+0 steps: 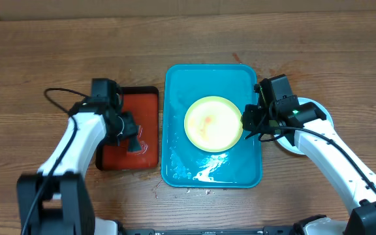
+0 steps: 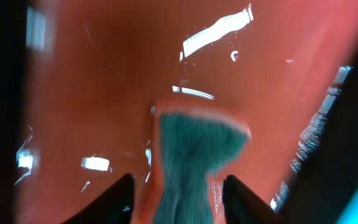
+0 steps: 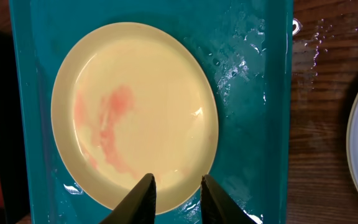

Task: Clean dirty plates on tray and stack at the side
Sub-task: 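Grasp the sponge in the red tray with the left gripper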

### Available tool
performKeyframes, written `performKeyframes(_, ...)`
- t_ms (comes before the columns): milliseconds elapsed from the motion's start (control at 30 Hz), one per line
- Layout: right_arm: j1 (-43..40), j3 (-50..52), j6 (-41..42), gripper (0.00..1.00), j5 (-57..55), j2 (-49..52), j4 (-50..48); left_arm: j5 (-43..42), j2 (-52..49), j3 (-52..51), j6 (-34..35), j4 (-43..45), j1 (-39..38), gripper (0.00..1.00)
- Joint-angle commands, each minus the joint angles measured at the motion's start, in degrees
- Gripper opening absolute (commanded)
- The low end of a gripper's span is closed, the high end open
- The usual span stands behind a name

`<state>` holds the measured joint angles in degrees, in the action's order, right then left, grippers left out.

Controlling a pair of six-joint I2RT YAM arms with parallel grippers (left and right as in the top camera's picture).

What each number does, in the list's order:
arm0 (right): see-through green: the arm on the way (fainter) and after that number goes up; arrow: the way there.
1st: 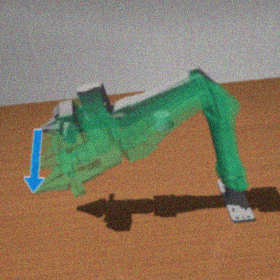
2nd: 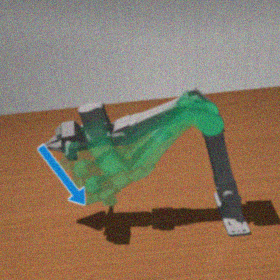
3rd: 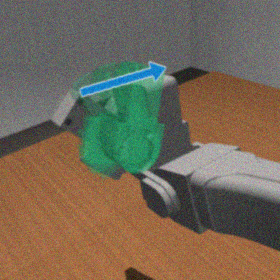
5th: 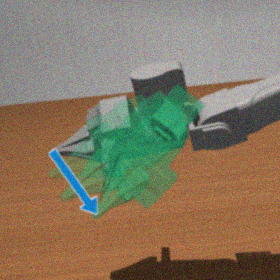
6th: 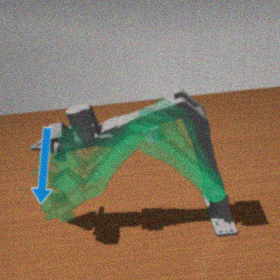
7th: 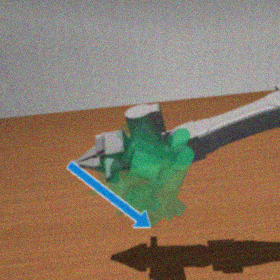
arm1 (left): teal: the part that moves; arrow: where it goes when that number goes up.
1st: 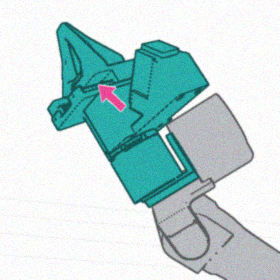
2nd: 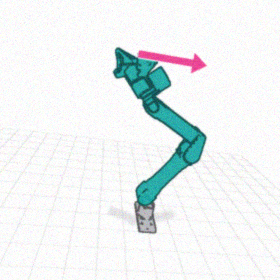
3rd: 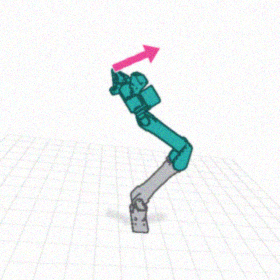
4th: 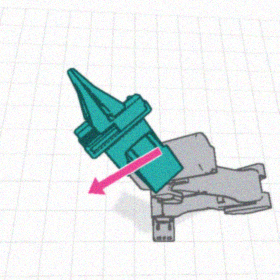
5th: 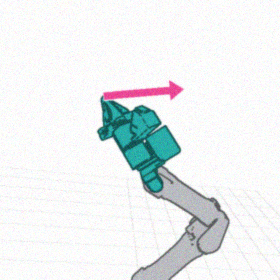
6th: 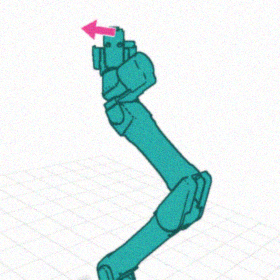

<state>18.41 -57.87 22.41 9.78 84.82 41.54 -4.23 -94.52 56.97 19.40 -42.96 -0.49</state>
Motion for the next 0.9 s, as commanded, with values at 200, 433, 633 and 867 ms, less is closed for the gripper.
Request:
performKeyframes(200, -0.1, -1.1, -0.4, 0.26, 0.8, -0.3, -0.2, -1.8, -9.6, -0.5, -0.6, 2.4, -3.4, 0.04)
performKeyframes(433, -0.1, -1.1, -0.4, 0.26, 0.8, -0.3, 0.1, -1.5, -6.6, 5.0, 2.4, -5.4, -3.2, 0.06)
performKeyframes(633, -0.1, -1.1, -0.4, 0.26, 0.8, -0.3, 0.9, -1.4, -4.7, 9.2, 2.2, -12.6, -3.3, 0.32)
performKeyframes(867, -0.1, -1.1, -0.4, 0.26, 0.8, -0.3, 0.9, -1.4, -4.8, 3.1, 2.5, -9.5, -4.3, 0.27)
